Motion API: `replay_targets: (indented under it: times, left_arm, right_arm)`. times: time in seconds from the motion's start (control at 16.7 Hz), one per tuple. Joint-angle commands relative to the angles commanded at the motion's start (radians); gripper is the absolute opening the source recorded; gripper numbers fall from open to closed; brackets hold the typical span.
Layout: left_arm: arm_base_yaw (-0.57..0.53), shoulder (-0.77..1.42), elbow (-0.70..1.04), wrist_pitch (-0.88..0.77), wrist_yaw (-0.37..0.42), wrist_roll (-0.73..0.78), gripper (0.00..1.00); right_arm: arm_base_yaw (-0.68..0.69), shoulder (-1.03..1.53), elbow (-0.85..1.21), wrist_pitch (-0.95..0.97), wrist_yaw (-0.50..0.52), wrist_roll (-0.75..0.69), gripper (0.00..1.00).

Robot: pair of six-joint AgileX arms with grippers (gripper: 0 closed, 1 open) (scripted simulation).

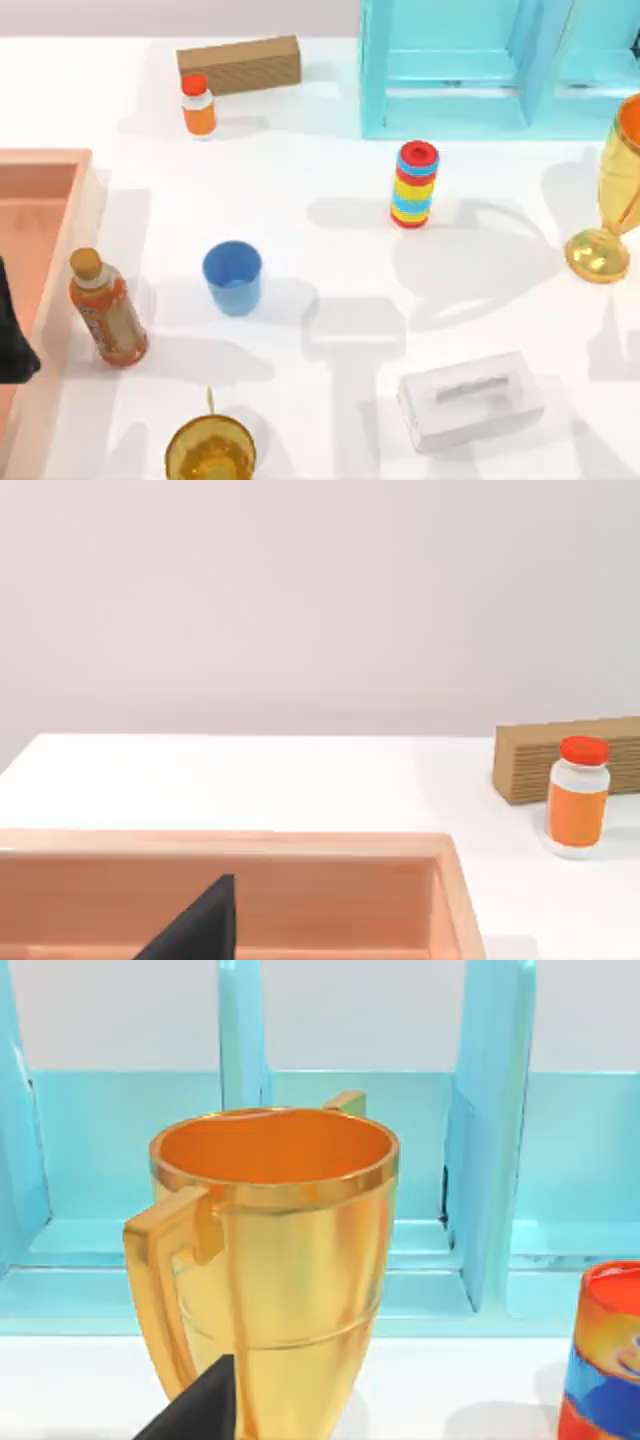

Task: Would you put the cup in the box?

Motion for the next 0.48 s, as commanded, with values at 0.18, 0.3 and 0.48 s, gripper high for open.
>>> replay_targets:
  times: [0.18,0.3,0.48]
  left_arm:
    - [-0.002,0.009,0.007,-0.005,0.000,-0.001,1.00]
    - [-0.009,0.053,0.042,-0.033,0.000,-0.008,1.00]
    - [-0.032,0.181,0.150,-0.114,-0.002,-0.033,1.00]
  right_arm:
    - [0.000,0.000,0.000,0.000,0.000,0.000,1.00]
    - [0.000,0.000,0.000,0.000,0.000,0.000,1.00]
    - [0.000,0.000,0.000,0.000,0.000,0.000,1.00]
